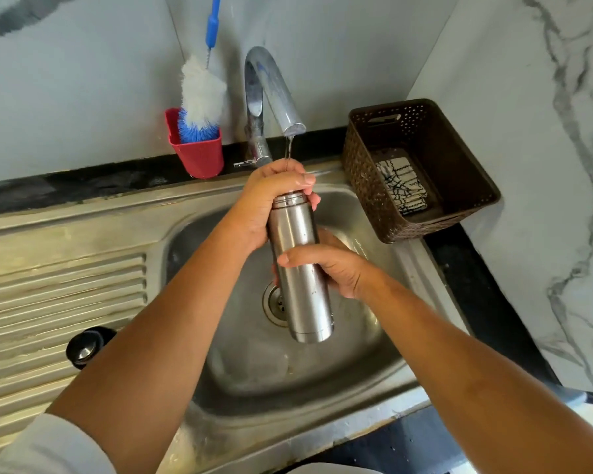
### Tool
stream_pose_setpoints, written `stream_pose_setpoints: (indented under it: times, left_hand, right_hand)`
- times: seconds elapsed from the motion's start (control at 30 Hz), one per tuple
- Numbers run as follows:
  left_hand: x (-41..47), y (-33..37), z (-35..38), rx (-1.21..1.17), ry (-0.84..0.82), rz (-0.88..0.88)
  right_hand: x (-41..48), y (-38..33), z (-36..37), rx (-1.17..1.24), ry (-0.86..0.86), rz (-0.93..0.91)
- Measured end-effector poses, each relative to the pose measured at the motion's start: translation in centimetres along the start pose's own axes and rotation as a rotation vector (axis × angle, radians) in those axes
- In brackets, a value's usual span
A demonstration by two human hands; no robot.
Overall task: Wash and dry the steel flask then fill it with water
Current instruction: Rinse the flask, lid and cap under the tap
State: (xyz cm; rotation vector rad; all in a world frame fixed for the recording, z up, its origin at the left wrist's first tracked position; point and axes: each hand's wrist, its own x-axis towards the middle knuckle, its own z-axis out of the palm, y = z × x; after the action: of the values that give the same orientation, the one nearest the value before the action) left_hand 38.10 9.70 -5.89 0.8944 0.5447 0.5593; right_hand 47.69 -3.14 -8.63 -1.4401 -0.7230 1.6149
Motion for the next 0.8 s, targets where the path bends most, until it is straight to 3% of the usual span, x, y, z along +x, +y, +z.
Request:
stream_pose_setpoints:
  times: [0.17,0.23,0.33,0.5,0.57,0.63,0.8]
  left_hand:
    - [-0.1,-3.0,2.4,0.412,0.69,0.183]
    - [-0.8,-3.4,3.1,0.531,0.761,0.193]
    - [-0.1,-2.4,2.1,0.331,0.614,0.064]
    - [-0.5,-0.2,0.0,0.078,-0.096,-0.012]
    - [-0.7,0.5,-0.2,-0.01,-0.202,-0.075]
    - [-0.3,0.4,-0.2,0.049,-0.069,-0.071]
    - [-0.3,-1.9,2.0,0.411,0.573,0.043]
  right_hand:
    - [1.0,0.6,3.2,-0.531,0.612,-0.104]
    - [1.2,0.7,3.6,-0.676,0.721,-0.163]
    - [0.7,0.0,2.4,-0.553,0.569,-0.144]
    - [-0.8,-1.6,-0.1,0.031,-0.097,-0.067]
    - [-0.8,-1.6,-0.2,0.099,-0.206,-0.019]
    - [-0.3,-1.4,0.1,0.02,-0.086,-0.041]
    - [1.3,-0.1,2.1,-0.349,0.443,-0.114]
